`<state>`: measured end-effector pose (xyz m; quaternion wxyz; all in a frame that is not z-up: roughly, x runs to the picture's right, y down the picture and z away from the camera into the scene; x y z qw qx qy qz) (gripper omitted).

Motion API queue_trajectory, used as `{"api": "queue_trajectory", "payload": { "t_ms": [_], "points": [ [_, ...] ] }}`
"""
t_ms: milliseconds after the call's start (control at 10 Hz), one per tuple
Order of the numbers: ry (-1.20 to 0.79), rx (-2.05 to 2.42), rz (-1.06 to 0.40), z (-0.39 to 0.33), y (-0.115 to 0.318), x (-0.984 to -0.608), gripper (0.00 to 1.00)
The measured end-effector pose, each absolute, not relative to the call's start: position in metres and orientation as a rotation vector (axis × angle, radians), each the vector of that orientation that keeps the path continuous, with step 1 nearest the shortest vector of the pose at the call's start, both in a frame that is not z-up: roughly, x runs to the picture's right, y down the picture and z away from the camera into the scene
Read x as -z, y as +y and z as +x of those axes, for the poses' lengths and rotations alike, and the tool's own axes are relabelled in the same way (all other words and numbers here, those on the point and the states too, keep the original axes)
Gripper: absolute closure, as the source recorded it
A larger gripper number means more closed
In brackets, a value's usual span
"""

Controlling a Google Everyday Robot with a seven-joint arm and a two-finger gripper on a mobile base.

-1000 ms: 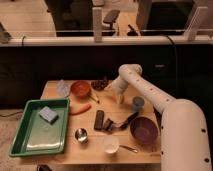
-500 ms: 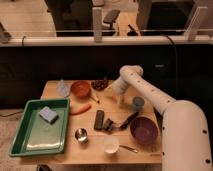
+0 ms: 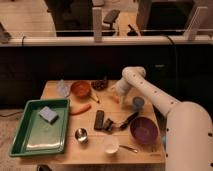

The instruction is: Place apple in metal cup

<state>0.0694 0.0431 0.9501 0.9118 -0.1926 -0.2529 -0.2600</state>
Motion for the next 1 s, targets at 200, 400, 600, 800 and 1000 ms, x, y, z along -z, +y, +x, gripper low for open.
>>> {"api": "queue_trajectory", "payload": {
  "t_ms": [200, 400, 600, 800, 1000],
  "points": [
    [-0.5, 0.53, -0.399, 0.073, 0.041, -0.952, 0.2],
    [-0.486, 0.522, -0.4, 0.077, 0.039, -0.954, 0.21],
    [-0.476, 0.512, -0.401, 0.084, 0.04, -0.957, 0.38],
    [-0.467, 0.507, -0.405, 0.088, 0.04, -0.958, 0.58],
    [-0.458, 0.509, -0.401, 0.091, 0.038, -0.957, 0.77]
  ]
}}
